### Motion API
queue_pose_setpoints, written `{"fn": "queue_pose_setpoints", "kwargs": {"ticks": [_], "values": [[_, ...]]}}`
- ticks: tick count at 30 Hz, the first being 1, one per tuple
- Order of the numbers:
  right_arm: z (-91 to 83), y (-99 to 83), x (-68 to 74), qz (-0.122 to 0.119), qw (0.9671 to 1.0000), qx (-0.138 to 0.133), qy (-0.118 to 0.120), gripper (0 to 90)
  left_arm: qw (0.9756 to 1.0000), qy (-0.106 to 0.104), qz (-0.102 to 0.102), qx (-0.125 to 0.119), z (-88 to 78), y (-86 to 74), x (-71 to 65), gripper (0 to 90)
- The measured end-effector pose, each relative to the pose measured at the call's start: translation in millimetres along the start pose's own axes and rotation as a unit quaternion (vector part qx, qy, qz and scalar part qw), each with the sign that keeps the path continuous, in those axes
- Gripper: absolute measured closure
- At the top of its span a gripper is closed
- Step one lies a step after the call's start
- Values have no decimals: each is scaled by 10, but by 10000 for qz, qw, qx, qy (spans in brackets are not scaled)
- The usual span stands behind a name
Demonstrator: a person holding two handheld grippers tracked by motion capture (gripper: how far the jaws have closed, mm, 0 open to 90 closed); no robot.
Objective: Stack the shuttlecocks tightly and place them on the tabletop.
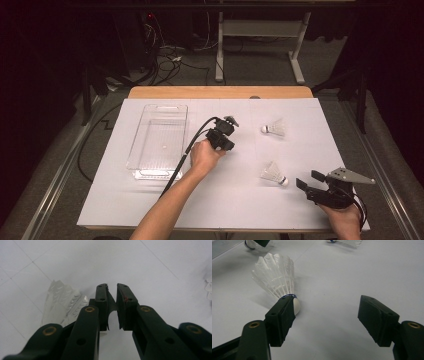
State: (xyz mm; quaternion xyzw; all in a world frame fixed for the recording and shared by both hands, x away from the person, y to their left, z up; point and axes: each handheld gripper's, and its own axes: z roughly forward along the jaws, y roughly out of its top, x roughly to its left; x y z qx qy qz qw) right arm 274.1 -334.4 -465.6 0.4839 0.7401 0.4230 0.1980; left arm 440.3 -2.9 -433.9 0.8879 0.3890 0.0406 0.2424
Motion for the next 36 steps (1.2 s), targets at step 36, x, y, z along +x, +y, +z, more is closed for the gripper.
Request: {"fn": "queue_pose_setpoints", "kwargs": {"ticks": [36], "values": [[-1,-1,-2,4,10000,8,-5,296,9999,-100,-12,-123,-45,-3,-6,675]]}}
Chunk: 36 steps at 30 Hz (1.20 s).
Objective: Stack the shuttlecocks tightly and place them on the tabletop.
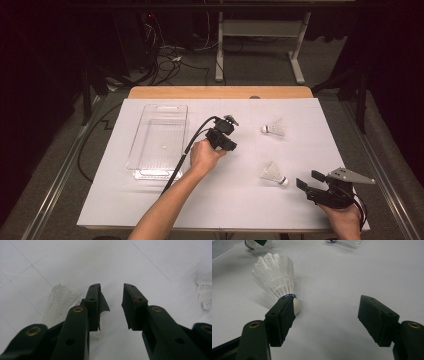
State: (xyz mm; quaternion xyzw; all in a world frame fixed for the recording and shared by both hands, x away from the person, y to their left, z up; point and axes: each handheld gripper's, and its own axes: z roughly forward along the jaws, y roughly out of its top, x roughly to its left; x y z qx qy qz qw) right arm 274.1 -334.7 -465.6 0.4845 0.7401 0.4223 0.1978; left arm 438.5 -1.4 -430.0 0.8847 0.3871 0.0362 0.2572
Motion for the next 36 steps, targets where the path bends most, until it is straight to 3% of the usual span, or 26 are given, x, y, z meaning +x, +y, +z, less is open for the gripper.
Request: {"fn": "queue_pose_setpoints", "kwargs": {"ticks": [36], "values": [[3,1,5,5,10000,18,6,296,9995,-144,109,-270,-129,-41,-103,491]]}}
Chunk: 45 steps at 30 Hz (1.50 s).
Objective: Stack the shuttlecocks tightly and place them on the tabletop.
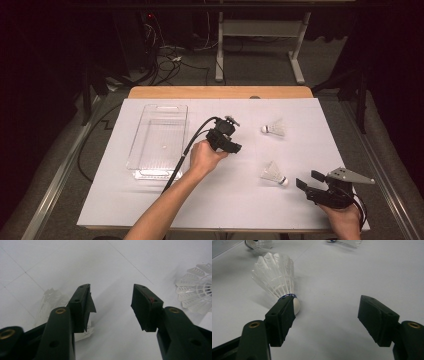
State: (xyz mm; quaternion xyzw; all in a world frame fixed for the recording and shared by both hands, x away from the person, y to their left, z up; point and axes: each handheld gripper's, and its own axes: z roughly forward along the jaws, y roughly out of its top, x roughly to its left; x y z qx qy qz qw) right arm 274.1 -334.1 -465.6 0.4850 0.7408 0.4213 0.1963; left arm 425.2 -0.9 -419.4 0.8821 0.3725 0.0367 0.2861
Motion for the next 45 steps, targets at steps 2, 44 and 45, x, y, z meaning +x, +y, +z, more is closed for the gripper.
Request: {"fn": "queue_pose_setpoints", "kwargs": {"ticks": [2,44,45], "values": [[0,0,0,0,10000,0,0,296,10000,-1,7,-33,-15,-11,-8,480],[1,0,0,10,10000,4,-13,296,9995,-205,119,-204,-235,-299,-143,431],[1,0,0,8,10000,3,-15,296,9995,-206,100,-215,-235,-307,-148,430]]}}
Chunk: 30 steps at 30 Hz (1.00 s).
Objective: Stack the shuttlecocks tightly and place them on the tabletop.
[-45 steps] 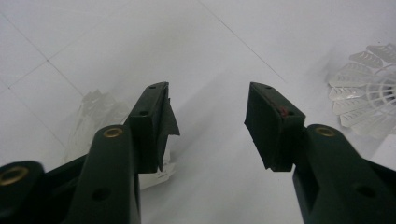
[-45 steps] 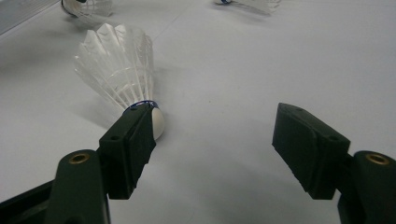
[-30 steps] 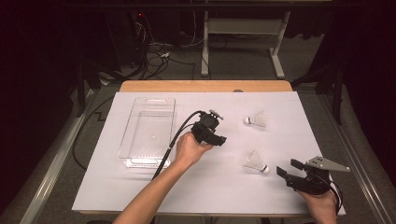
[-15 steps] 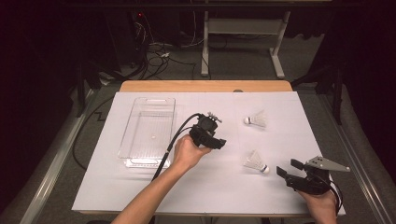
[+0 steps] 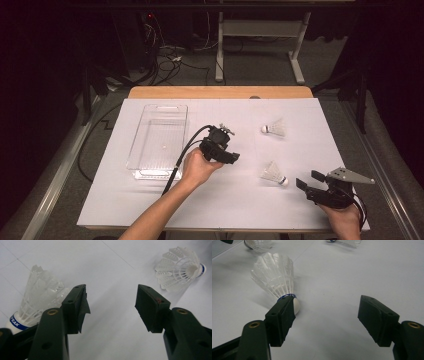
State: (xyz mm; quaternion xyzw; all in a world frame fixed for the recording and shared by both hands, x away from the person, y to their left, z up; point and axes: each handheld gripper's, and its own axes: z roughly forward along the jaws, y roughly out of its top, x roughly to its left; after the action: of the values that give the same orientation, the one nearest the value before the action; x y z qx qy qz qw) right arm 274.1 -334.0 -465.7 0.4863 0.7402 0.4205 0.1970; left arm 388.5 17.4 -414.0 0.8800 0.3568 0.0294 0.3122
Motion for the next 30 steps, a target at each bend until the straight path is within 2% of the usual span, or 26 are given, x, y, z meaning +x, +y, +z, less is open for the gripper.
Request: {"fn": "queue_pose_setpoints", "kwargs": {"ticks": [9,23,30], "values": [[0,-1,0,1,10000,1,1,296,10000,-28,12,20,-9,-80,-14,412],[1,0,1,-2,10000,2,0,296,9999,-13,163,50,-26,-166,-84,403],[1,0,1,-2,10000,1,-3,297,9999,36,132,22,-32,-213,-84,400]]}}
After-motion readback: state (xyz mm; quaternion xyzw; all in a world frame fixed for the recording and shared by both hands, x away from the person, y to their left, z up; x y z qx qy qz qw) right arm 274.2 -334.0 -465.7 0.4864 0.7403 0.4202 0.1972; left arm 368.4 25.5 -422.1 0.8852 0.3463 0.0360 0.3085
